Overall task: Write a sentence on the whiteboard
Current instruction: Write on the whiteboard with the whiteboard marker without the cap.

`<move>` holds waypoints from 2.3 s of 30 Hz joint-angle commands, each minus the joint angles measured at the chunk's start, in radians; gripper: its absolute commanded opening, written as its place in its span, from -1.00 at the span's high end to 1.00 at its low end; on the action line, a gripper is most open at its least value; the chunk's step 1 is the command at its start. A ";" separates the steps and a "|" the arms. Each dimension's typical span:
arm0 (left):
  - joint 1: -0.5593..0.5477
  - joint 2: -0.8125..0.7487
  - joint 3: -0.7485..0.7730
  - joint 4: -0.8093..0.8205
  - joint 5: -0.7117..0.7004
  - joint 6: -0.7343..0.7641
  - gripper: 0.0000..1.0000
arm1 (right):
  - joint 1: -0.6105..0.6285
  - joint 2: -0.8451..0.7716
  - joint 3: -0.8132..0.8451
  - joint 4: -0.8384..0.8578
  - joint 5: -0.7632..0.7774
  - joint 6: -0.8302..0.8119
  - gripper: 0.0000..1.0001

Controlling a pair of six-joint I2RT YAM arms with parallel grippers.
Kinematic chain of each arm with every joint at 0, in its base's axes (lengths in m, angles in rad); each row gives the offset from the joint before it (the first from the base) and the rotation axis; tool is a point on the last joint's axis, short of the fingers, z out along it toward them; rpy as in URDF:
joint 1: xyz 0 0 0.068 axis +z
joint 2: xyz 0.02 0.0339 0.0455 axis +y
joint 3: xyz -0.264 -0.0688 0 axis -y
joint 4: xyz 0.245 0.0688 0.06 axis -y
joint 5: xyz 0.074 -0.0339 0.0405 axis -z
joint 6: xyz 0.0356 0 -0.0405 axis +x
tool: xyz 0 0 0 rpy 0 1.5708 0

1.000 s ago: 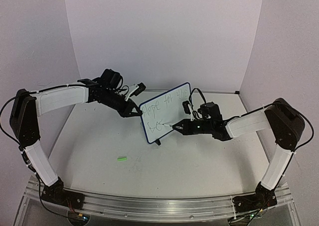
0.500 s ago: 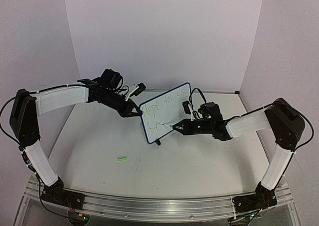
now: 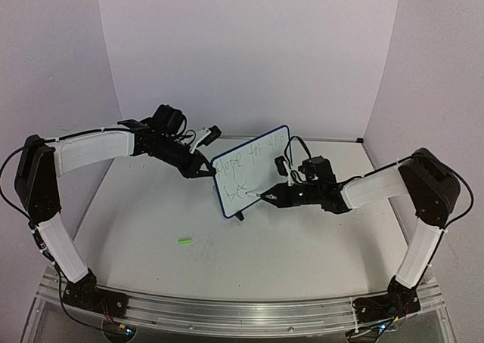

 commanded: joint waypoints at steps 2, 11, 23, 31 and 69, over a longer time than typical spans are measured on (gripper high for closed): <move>-0.013 -0.009 0.006 -0.066 -0.007 0.017 1.00 | 0.012 0.021 0.053 0.001 -0.010 -0.019 1.00; -0.013 -0.012 0.006 -0.066 -0.008 0.017 1.00 | 0.022 0.027 0.063 0.000 0.011 -0.015 1.00; -0.013 -0.013 0.006 -0.067 -0.007 0.016 1.00 | 0.023 -0.061 0.006 0.025 0.161 0.006 1.00; -0.013 -0.012 0.005 -0.066 -0.007 0.016 1.00 | 0.023 -0.078 0.002 0.034 0.163 0.005 1.00; -0.015 -0.010 0.006 -0.067 -0.010 0.018 1.00 | 0.021 -0.058 0.054 -0.014 0.104 -0.008 1.00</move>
